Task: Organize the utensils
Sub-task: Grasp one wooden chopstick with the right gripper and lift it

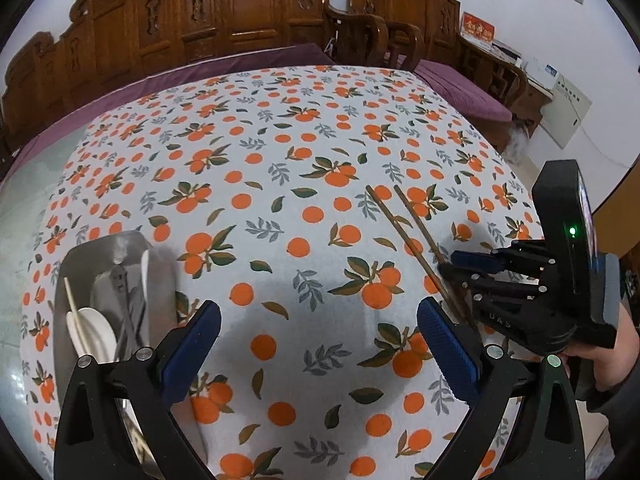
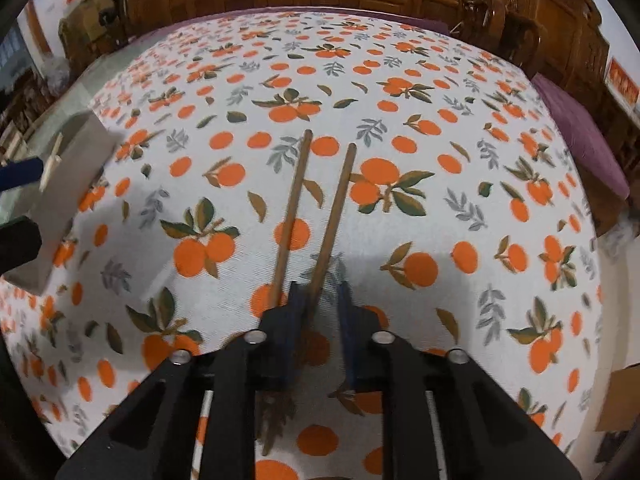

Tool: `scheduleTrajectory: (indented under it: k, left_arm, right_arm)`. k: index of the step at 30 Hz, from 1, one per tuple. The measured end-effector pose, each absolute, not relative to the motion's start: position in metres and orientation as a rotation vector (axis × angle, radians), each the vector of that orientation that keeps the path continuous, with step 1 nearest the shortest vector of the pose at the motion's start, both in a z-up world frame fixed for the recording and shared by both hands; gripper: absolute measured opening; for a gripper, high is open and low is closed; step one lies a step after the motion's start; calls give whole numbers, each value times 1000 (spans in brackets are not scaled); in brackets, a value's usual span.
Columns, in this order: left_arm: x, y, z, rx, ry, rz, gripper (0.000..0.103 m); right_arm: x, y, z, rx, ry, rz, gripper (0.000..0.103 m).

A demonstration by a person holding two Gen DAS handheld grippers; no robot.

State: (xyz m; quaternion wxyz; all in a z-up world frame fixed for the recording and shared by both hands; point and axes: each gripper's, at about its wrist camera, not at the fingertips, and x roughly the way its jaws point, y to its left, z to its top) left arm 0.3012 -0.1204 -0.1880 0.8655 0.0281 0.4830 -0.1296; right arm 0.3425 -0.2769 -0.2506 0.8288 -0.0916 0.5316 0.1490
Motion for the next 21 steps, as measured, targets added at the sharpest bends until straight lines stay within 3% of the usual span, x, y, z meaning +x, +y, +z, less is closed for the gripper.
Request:
scheduleTrajectory:
  k: [3,21]
  left_arm:
    - [303,-128,-194,66,1022,-271,95]
    - [332,-217,-241,122,1081,-255,95]
  right_arm:
    - [342,-286,-251,-196,1138,308,6]
    - [295,-361,-242,-92,1125,262,6]
